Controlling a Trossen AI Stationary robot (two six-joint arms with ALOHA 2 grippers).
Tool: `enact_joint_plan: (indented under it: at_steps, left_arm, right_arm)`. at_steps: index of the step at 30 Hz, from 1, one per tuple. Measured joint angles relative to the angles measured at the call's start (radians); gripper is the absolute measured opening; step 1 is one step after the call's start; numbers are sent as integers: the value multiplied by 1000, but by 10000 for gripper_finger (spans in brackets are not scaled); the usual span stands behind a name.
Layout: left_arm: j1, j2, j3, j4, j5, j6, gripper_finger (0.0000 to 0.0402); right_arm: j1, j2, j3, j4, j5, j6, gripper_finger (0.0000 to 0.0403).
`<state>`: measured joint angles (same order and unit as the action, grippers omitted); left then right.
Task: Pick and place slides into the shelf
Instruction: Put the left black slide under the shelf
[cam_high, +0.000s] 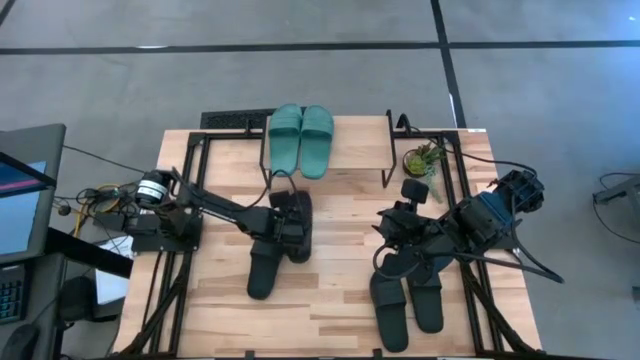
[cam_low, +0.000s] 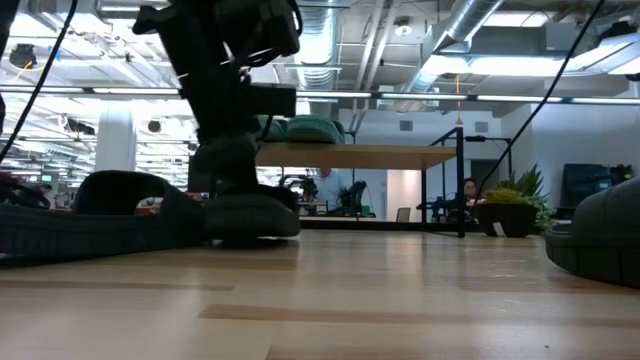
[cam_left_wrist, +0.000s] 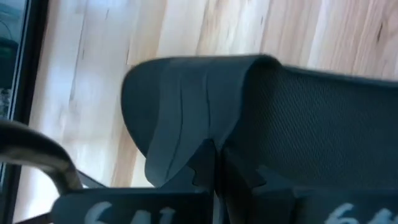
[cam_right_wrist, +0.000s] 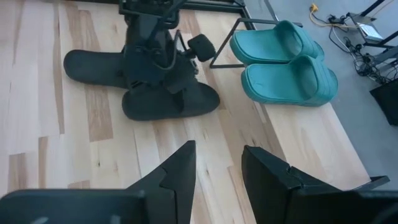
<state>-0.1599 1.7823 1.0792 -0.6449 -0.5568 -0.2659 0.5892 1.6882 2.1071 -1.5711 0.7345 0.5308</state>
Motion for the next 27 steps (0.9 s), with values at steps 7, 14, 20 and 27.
enact_joint_plan:
  at_steps: [7,14,20,27]
  left_arm:
    - [-7,-1,-34,-84,-37,13,0]
    - [-6,0,-34,-108,-54,38,0]
    - [-17,-34,-28,-139,-110,66,0]
    - [2,-51,-31,-232,-108,113,0]
  right_arm:
    - [0,0,0,0,0,0,118]
    - [0,0,0,0,-1,19,118]
    - [7,0,0,0,-3,19,118]
    - [6,0,0,0,-1,19,118]
